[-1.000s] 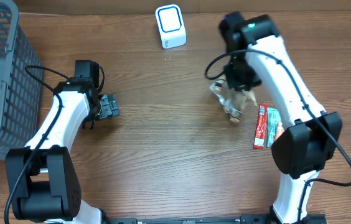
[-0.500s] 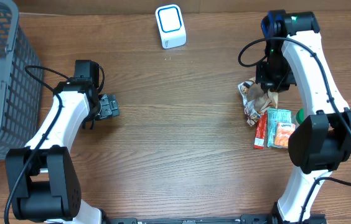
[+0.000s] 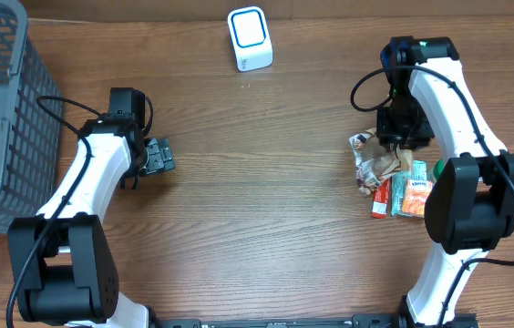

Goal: Scan the item barcode
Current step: 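Bring the PanTree bag forward and lower it beside the jar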

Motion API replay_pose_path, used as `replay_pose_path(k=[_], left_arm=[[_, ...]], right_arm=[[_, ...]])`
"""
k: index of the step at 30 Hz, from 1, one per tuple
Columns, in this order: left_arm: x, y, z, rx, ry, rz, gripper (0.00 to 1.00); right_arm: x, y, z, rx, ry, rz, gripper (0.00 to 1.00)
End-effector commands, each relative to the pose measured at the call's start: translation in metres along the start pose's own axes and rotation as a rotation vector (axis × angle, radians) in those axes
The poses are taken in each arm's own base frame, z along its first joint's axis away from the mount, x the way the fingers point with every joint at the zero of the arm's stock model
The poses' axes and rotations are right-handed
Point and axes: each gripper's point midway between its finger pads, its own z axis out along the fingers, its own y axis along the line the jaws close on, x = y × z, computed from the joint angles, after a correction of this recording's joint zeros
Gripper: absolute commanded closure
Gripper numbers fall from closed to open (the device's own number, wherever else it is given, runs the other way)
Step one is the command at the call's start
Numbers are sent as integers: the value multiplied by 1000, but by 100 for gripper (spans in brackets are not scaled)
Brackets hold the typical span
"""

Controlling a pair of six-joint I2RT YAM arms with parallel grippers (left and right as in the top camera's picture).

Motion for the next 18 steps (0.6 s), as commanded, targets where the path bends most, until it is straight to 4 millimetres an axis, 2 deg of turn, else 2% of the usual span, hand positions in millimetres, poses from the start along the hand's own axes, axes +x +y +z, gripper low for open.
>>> replay_pose_path(k=[1,9,14,17,18], left_arm=[[-5,2,0,-12,-9,14,1],[-5,2,0,-12,-9,14,0],[-5,2,0,-13,-8,15,0],[-5,2,0,-12,-9,14,0],[-5,2,0,-12,-9,14,1]], right_arm=[[1,-8,2,30,1,2,40],[-4,-12,4,24,-14,20,30],[-14,-9,3,11,-53,65,29],[-22,8,2,-84,-77,92,29],[-24,22,0,-162,-79,91,29]])
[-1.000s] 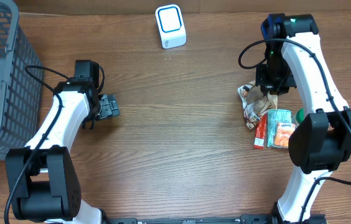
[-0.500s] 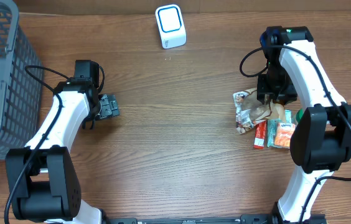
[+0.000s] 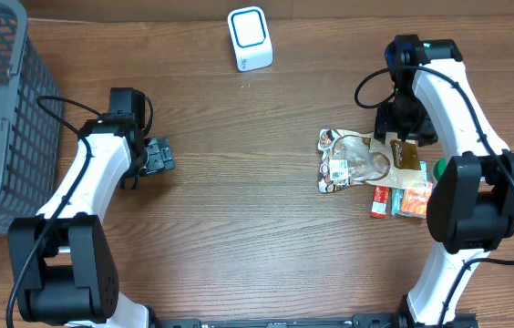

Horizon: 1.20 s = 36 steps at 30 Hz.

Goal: Scan the item barcode
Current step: 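Bring the PanTree bag forward and lower it beside the jar, then open the right gripper, release the bag and lift away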

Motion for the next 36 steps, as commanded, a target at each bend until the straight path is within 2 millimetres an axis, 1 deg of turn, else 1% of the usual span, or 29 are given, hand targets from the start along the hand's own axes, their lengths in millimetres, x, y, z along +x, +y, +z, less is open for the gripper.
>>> replay_pose_path(k=[1,3,6,8,10,13,15,18,20,22,24,25,29,30,31,33,36], left_arm=[[-5,2,0,-12,-9,14,1],[-5,2,0,-12,-9,14,1],[-5,2,0,-12,-9,14,0],[-5,2,0,-12,-9,14,0],[-5,2,0,-12,-9,14,0],[-5,2,0,-12,-9,14,1],[-5,2,0,-12,-9,14,0],[-5,2,0,-12,-9,14,0],[-5,2,0,-12,-9,14,0],[-5,2,0,-12,-9,14,0],[-5,2,0,-12,-9,14,0],[-5,2,0,-13,-8,15,1],[-5,2,0,-12,-9,14,0],[-5,2,0,-12,-9,14,0],[-5,2,0,-12,-9,14,0],[-5,2,0,-12,-9,14,0],[-5,2,0,-12,-9,14,0]], right_arm=[[-1,30,-4,-180,7,35,30],[-4,56,-11,-330,12,32,31],[-6,87,-22,-505,14,17,37],[-7,100,-26,-553,5,-2,40],[-6,112,-23,-555,-11,-31,41],[-1,135,-14,-560,-31,-84,44],[4,150,-6,-563,-36,-97,44],[15,176,12,-568,-41,-120,44],[24,185,26,-539,-47,-144,44],[36,184,41,-461,-44,-168,44],[44,175,51,-377,-34,-178,44],[49,167,56,-319,-24,-182,43],[60,133,64,-150,17,-180,42],[62,121,65,-101,30,-176,40],[63,115,66,-78,37,-172,40],[64,105,67,-59,54,-164,40],[63,99,67,-58,63,-166,40]])
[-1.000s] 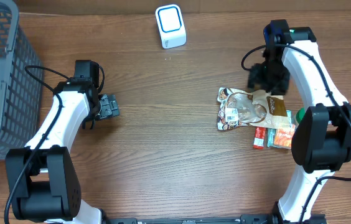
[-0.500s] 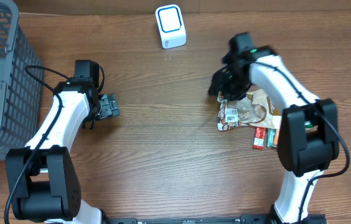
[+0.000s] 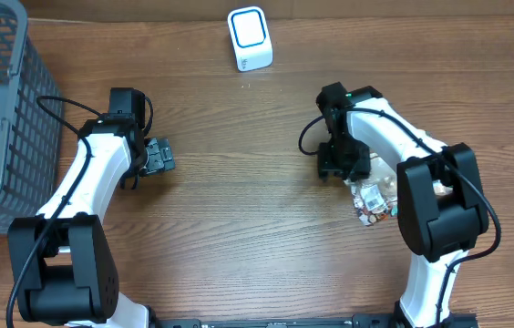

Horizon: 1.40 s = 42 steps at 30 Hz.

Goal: Scan the item barcode
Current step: 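Open the right gripper, release the bag and lift away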

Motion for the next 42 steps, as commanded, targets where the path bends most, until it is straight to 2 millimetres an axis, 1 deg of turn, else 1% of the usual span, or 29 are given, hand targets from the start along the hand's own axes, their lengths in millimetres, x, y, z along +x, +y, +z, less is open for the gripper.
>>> replay_pose_path(k=[1,4,9,11,18,20,22,23,33,42], left_arm=[[-5,2,0,-12,-9,14,0],[-5,2,0,-12,-9,14,1],[-5,2,0,-12,-9,14,0],[-5,2,0,-12,-9,14,0],[-5,2,0,-12,-9,14,0],[-5,2,0,-12,-9,14,0],[-5,2,0,-12,-9,14,0],[-5,2,0,-12,-9,14,0],[-5,2,0,-12,-9,14,1],[-5,2,0,-13,-9,14,0]], right_arm=[[-6,-19,-2,56,-24,7,40],[-10,-17,-12,46,-52,8,39],[-23,-14,-40,13,-140,14,38],[-28,-12,-44,3,-167,15,36],[-47,-2,-48,-42,-245,19,30],[-49,-1,-49,-45,-254,19,25],[-49,-1,-49,-44,-252,19,16],[-49,-1,-49,-44,-253,19,0],[-53,0,-50,-50,-270,20,0],[-64,4,-54,-68,-317,22,0]])
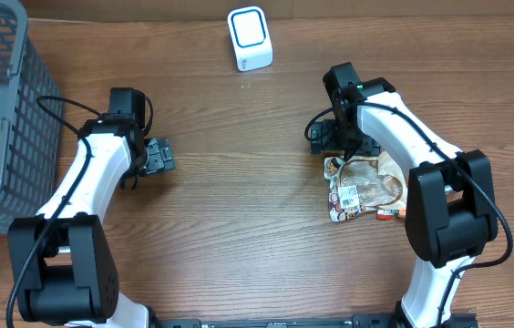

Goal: Scan the item barcode

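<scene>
A crinkled brown and white snack pouch lies flat at centre right, with its white barcode label facing up. My right gripper stands at the pouch's upper left corner and looks shut on that edge, though the wrist hides the fingertips. The white scanner with a blue-ringed face stands at the far edge, well to the upper left of the pouch. My left gripper rests low at the left with nothing in it and its fingers together.
A grey mesh basket fills the far left. A red packet peeks out from under the pouch's lower right, beside the right arm's base.
The right gripper has moved up and slightly back from mid-table. The pouch, then mostly hidden under the forearm, now lies spread out with its barcode label showing. The left arm is unchanged.
First the right gripper was over a crumpled pouch among packets at the right. Then the pouch lay spread out left of the packets. Later arm and pouch were further left, the pouch tucked under the forearm. Now it lies label up below the gripper.
</scene>
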Motion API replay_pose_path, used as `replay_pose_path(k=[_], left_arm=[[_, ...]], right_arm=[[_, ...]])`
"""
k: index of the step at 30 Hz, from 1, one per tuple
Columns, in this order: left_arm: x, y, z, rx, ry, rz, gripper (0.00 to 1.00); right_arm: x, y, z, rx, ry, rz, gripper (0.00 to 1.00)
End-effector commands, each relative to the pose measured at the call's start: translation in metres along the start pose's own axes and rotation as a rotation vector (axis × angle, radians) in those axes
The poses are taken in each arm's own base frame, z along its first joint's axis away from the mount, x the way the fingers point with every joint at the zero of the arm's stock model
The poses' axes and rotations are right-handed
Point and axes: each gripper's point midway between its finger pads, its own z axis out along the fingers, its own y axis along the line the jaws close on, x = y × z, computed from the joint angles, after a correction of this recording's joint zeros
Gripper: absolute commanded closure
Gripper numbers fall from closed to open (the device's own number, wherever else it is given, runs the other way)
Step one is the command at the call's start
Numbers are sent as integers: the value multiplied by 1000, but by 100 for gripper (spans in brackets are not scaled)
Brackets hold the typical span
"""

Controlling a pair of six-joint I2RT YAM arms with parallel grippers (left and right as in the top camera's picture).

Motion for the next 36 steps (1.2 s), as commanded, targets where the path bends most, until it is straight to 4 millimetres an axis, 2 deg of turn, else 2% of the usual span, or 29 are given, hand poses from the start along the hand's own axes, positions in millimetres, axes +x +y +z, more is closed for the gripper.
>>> replay_pose_path(k=[1,11,18,22,28,36], left_arm=[[-5,2,0,-12,-9,14,0],[-5,2,0,-12,-9,14,0],[-5,2,0,-12,-9,14,1],[-5,2,0,-13,-8,15,0],[-5,2,0,-12,-9,14,0],[-5,2,0,-12,-9,14,0]], right_arm=[[-14,3,-18,-23,-70,5,0],[-24,7,-19,-37,-108,8,0],[-23,9,-17,-37,-106,2,0],[-25,9,-27,-45,-128,4,0],[-33,8,-76,-88,-243,14,0],[-30,0,-177,-176,-480,30,0]])
